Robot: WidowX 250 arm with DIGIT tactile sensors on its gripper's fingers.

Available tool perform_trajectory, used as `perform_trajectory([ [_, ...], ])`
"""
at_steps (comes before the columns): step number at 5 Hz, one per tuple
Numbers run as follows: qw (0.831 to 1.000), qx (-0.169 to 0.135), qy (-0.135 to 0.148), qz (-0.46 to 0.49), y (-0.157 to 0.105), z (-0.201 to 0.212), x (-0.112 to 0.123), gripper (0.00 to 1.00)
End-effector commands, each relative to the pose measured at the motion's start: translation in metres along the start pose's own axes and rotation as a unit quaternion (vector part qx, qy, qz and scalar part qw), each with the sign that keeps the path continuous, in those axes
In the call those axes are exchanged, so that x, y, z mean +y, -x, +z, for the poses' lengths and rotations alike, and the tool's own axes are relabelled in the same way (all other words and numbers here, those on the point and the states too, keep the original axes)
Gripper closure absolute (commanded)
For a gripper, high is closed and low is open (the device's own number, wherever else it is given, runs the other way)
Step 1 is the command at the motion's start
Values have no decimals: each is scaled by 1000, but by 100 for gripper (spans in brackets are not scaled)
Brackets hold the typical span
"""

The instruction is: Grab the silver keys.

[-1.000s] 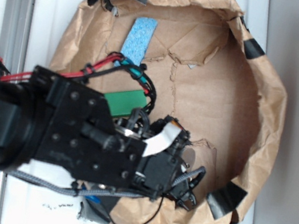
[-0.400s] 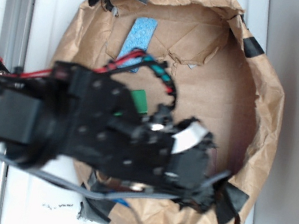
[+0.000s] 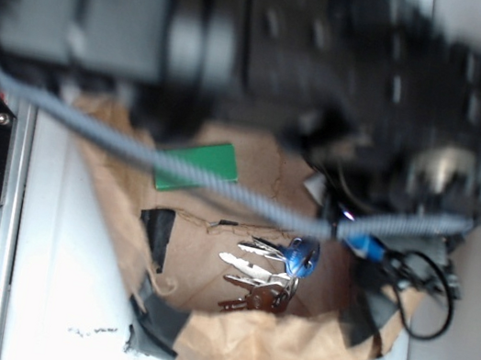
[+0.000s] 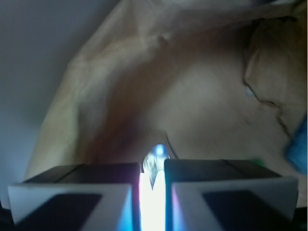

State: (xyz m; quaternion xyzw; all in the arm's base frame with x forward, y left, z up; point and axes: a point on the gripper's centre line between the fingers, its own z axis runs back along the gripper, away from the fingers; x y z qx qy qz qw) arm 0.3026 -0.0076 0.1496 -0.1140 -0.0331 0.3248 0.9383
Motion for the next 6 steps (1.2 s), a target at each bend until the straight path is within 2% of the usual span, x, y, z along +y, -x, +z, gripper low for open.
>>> perform_trajectory([
  [1, 989, -45, 23, -140, 35, 78, 19, 100],
  [2, 994, -58, 11, -95, 30, 66, 24, 0],
  [3, 995, -78, 18, -65, 25, 43, 29, 0],
  [4, 996, -81, 13, -45, 19, 18, 34, 0],
  [5, 993, -116, 3, 15, 15, -4, 41, 0],
  [6, 991, -118, -30, 45, 12, -31, 45, 0],
])
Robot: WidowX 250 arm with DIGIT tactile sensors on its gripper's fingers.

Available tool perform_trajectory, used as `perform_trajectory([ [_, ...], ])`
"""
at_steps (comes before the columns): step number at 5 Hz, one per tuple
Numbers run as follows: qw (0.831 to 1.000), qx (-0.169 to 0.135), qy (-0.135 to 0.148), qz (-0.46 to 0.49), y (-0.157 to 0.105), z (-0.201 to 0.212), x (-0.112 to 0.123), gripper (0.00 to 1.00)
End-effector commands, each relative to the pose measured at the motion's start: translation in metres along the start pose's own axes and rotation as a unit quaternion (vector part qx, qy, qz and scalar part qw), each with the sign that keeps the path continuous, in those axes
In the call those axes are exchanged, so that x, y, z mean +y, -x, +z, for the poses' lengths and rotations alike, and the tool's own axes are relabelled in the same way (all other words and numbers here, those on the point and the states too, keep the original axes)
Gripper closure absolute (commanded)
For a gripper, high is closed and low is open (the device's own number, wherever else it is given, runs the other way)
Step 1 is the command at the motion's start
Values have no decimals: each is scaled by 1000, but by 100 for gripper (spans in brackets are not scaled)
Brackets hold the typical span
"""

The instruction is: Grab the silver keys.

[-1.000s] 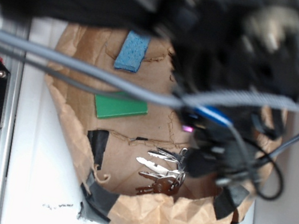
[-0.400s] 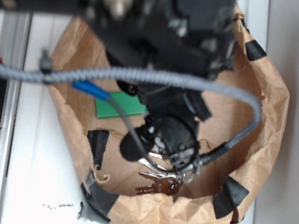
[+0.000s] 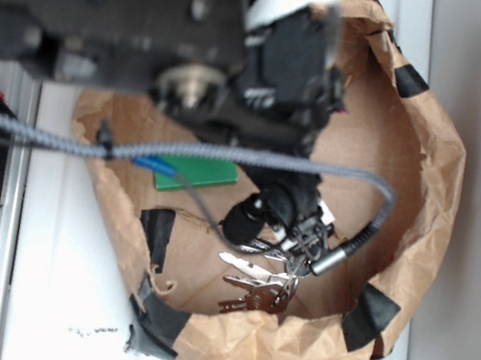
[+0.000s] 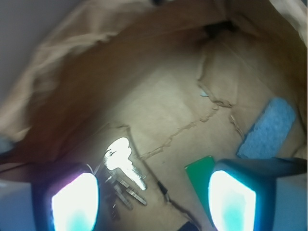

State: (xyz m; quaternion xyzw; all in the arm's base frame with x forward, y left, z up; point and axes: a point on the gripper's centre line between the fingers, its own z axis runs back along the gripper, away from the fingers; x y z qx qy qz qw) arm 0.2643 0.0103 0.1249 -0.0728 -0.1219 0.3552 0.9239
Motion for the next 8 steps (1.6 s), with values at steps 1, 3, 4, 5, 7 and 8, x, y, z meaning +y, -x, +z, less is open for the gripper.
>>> perform_trajectory([
  [1, 998, -21, -45, 40, -2, -31, 2, 0],
  [3, 999, 9, 7, 30, 8, -32, -22, 0],
  [4, 999, 3, 38, 13, 15, -32, -36, 0],
  [5, 998, 9, 53, 15, 22, -36, -49, 0],
  [7, 998, 24, 47, 37, 25, -54, -59, 0],
  [8, 998, 23, 39, 43, 22, -62, -58, 0],
])
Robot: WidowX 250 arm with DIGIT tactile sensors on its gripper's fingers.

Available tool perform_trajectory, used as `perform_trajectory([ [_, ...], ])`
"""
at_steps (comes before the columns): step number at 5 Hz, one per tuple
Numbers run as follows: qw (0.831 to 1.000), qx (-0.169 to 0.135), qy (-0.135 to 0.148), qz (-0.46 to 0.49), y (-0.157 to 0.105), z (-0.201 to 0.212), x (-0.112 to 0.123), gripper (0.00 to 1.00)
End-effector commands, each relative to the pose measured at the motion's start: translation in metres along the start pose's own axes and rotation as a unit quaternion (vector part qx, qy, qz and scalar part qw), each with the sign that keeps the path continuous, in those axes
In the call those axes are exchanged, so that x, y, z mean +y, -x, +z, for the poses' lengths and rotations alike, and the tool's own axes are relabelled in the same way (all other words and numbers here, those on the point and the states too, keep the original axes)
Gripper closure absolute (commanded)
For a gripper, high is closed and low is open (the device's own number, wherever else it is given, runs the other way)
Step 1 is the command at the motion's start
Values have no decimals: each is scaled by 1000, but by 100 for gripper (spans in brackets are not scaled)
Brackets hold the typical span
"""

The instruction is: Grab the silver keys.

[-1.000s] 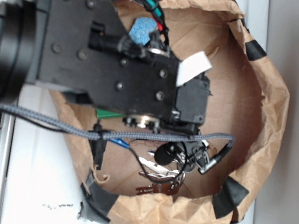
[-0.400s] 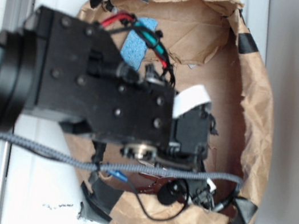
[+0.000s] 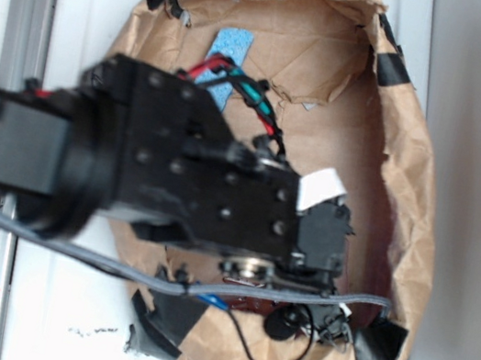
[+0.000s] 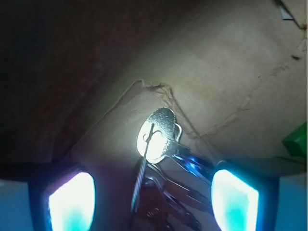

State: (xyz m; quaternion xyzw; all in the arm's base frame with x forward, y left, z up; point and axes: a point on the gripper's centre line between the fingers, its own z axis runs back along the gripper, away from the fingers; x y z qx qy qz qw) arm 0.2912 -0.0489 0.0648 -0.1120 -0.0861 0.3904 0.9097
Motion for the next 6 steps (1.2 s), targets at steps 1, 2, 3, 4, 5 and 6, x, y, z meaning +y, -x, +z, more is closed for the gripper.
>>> perform_trajectory([
  [1, 1000, -17, 17, -3, -7, 4, -10, 0],
  [2, 1000, -18, 14, -3, -4, 0, -1, 0],
  [3, 1000, -18, 8, -3, 1, -5, 8, 0],
  [4, 1000, -15, 1, -6, 7, -11, 15, 0],
  [5, 1000, -12, 5, -10, 12, -13, 22, 40],
  [6, 1000, -11, 2, -9, 15, -12, 28, 100],
])
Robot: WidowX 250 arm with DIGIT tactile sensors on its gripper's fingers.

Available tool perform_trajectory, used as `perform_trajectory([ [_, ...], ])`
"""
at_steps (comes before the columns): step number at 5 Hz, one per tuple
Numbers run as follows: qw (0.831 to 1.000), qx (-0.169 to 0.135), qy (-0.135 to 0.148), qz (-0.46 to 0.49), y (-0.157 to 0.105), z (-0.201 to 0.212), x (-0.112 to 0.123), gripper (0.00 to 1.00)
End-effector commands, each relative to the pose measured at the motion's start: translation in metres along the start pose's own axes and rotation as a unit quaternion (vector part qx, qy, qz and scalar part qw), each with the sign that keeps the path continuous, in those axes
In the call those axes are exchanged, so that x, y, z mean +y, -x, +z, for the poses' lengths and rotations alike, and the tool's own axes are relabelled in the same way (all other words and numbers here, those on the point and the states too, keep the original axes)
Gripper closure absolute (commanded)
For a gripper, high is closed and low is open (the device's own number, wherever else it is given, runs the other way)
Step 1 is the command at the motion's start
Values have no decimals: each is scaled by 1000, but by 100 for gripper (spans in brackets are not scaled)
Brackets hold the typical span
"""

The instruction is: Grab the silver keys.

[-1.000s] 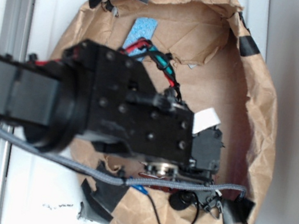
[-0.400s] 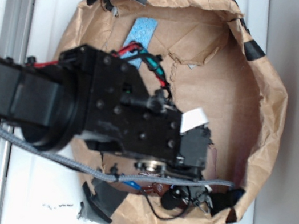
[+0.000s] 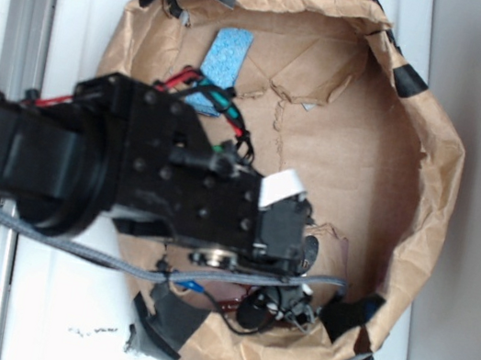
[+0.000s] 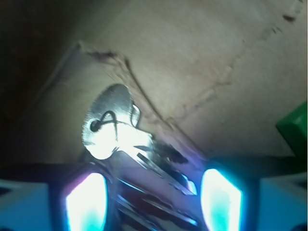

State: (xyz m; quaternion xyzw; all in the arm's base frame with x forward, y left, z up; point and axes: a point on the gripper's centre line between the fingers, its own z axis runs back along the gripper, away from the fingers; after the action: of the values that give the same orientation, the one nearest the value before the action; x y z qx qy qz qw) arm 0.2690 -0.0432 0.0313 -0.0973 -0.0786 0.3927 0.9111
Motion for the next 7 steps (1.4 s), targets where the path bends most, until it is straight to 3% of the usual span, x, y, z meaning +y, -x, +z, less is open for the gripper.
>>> perform_trajectory([
  [1, 1000, -11, 18, -10, 1, 14, 1, 100],
  [3, 999, -25, 20, -22, -3, 15, -7, 100],
  [7, 999, -20, 31, -39, -15, 19, -23, 100],
])
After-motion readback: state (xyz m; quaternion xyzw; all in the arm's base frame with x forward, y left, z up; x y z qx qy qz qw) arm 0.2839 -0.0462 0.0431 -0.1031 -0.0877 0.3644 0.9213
